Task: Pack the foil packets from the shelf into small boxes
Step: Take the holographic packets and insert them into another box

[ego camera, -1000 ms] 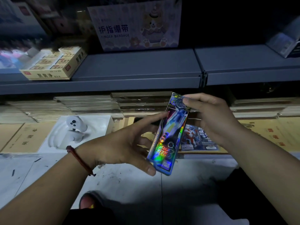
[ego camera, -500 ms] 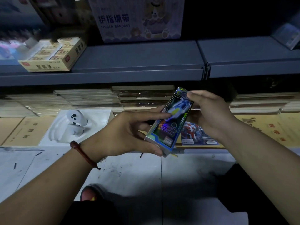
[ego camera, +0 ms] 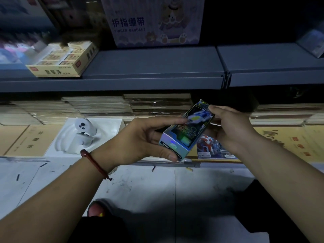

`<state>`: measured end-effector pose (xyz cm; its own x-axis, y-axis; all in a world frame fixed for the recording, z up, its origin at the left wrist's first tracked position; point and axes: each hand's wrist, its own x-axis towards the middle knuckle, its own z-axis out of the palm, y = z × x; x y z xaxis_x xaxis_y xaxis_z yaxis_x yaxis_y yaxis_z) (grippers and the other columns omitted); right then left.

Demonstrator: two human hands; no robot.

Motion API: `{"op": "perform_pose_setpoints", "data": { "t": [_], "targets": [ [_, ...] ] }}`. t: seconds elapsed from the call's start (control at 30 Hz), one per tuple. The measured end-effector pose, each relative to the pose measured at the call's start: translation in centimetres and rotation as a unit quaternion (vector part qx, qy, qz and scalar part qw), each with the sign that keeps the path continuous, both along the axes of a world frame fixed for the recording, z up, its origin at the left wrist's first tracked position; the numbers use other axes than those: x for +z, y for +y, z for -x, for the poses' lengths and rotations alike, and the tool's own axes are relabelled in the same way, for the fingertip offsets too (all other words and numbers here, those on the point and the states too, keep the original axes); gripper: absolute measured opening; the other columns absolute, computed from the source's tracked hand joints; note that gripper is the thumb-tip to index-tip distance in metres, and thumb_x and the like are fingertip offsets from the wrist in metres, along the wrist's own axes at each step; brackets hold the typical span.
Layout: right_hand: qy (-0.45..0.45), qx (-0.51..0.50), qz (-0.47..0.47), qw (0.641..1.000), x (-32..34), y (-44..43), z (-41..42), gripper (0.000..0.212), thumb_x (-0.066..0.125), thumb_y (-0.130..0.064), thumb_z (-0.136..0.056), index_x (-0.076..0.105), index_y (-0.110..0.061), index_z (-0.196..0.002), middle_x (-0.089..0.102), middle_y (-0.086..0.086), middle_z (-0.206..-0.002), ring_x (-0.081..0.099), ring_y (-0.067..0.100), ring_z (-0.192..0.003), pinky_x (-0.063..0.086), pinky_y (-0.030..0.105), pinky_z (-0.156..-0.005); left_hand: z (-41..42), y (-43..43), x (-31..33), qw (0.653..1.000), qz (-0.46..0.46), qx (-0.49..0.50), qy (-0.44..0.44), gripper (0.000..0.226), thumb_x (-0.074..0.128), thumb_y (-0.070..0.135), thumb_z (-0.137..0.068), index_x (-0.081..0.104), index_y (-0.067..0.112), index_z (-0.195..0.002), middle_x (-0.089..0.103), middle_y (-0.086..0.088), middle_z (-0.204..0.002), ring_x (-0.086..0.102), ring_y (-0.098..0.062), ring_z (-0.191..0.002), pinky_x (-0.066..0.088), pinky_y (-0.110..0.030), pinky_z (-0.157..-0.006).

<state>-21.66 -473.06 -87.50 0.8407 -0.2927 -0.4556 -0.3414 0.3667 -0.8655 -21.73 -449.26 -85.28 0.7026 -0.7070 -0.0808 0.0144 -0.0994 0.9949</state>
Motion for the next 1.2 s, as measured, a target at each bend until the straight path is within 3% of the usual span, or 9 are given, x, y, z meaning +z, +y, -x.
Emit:
{"op": "perform_pose_setpoints", "data": {
  "t": [0.13, 0.27, 0.43, 0.6, 0.73, 0.83, 0.93, 1.07, 1.2],
  "targets": [
    [-0.003, -0.007, -0.006, 1.000, -0.1, 0.0, 0.1, 0.007, 0.061, -0.015, -0.102, 0.066, -0.010, -0.100, 0.063, 0.011, -0.088, 0.070, 0.024, -0.072, 0.059, 0.031, -0.051, 0.2, 0.3, -0.3, 1.000, -0.022, -0.004, -0.004, 0.077, 0.077, -0.010, -0.074, 0.054, 0.018, -0.141, 0.067, 0.002, -0.135, 0.071, -0.023, -0.112, 0.061, -0.032, -0.086],
    [-0.022, -0.033, -0.013, 0.999, 0.2, -0.3, 0.2, 0.005, 0.062, -0.012, -0.101, 0.066, -0.010, -0.099, 0.064, 0.014, -0.094, 0.071, 0.033, -0.091, 0.064, 0.038, -0.059, -0.2, 0.8, -0.7, 0.999, -0.023, 0.013, 0.019, 0.079, 0.074, -0.012, -0.078, 0.049, 0.018, -0.146, 0.061, 0.001, -0.142, 0.068, -0.024, -0.118, 0.061, -0.032, -0.082],
    [-0.049, -0.074, -0.058, 0.994, 0.9, -0.6, 0.9, 0.003, 0.064, -0.007, -0.099, 0.067, -0.006, -0.099, 0.063, 0.019, -0.096, 0.069, 0.038, -0.096, 0.065, 0.048, -0.072, 0.2, 1.5, -1.2, 0.969, 0.066, 0.119, 0.205, 0.063, 0.076, 0.007, -0.082, 0.057, 0.017, -0.140, 0.067, -0.024, -0.128, 0.067, -0.036, -0.118, 0.061, -0.039, -0.089],
    [-0.060, -0.064, -0.036, 0.995, 0.7, -0.6, 2.6, 0.007, 0.066, -0.005, -0.097, 0.064, -0.004, -0.090, 0.065, 0.018, -0.091, 0.071, 0.033, -0.082, 0.065, 0.044, -0.068, 1.5, 1.5, -0.8, 0.963, 0.062, 0.186, 0.187, 0.044, 0.067, 0.009, -0.082, 0.063, 0.002, -0.125, 0.071, -0.025, -0.118, 0.073, -0.033, -0.105, 0.063, -0.034, -0.083],
    [-0.054, -0.055, -0.050, 0.996, 1.1, -0.5, 4.2, 0.020, 0.070, -0.005, -0.094, 0.057, -0.004, -0.079, 0.067, 0.017, -0.082, 0.073, 0.036, -0.087, 0.064, 0.044, -0.068, 2.7, 2.3, 0.2, 0.971, 0.038, 0.188, 0.142, 0.038, 0.068, 0.007, -0.079, 0.068, 0.003, -0.117, 0.076, -0.017, -0.109, 0.075, -0.024, -0.097, 0.063, -0.029, -0.076],
    [-0.057, -0.030, -0.043, 0.997, 1.7, -1.2, 5.2, 0.030, 0.072, -0.010, -0.093, 0.049, -0.009, -0.073, 0.066, 0.016, -0.083, 0.073, 0.037, -0.093, 0.065, 0.043, -0.069, 3.1, 2.7, 0.9, 0.974, 0.044, 0.192, 0.110, 0.039, 0.071, 0.007, -0.086, 0.067, 0.007, -0.125, 0.074, -0.016, -0.116, 0.074, -0.027, -0.103, 0.063, -0.040, -0.083],
    [-0.054, 0.040, -0.042, 0.997, 2.2, -1.7, 6.1, 0.020, 0.073, -0.013, -0.092, 0.053, -0.008, -0.091, 0.067, 0.023, -0.101, 0.075, 0.036, -0.098, 0.064, 0.042, -0.070, 3.1, 2.8, 1.8, 0.961, 0.083, 0.232, 0.124, 0.037, 0.061, 0.016, -0.095, 0.063, 0.008, -0.130, 0.070, -0.018, -0.125, 0.070, -0.034, -0.112, 0.060, -0.053, -0.087],
    [-0.056, 0.194, -0.027, 0.979, 3.5, -1.8, 7.6, 0.034, 0.066, -0.003, -0.093, 0.061, -0.009, -0.126, 0.067, 0.023, -0.117, 0.074, 0.030, -0.089, 0.064, 0.042, -0.066, 3.3, 2.1, 2.8, 0.923, 0.105, 0.352, 0.110, 0.047, 0.070, 0.028, -0.089, 0.060, 0.009, -0.130, 0.071, -0.021, -0.118, 0.075, -0.025, -0.092, 0.064, -0.037, -0.070],
    [-0.081, 0.283, -0.035, 0.955, 4.3, -1.0, 9.1, 0.034, 0.063, -0.001, -0.091, 0.067, -0.011, -0.124, 0.075, 0.018, -0.109, 0.073, 0.028, -0.086, 0.065, 0.045, -0.075, 4.1, -0.5, 3.9, 0.891, 0.181, 0.406, 0.092, 0.055, 0.073, 0.011, -0.090, 0.045, 0.010, -0.138, 0.075, -0.020, -0.107, 0.075, -0.023, -0.085, 0.058, -0.028, -0.062]
  ]
}}
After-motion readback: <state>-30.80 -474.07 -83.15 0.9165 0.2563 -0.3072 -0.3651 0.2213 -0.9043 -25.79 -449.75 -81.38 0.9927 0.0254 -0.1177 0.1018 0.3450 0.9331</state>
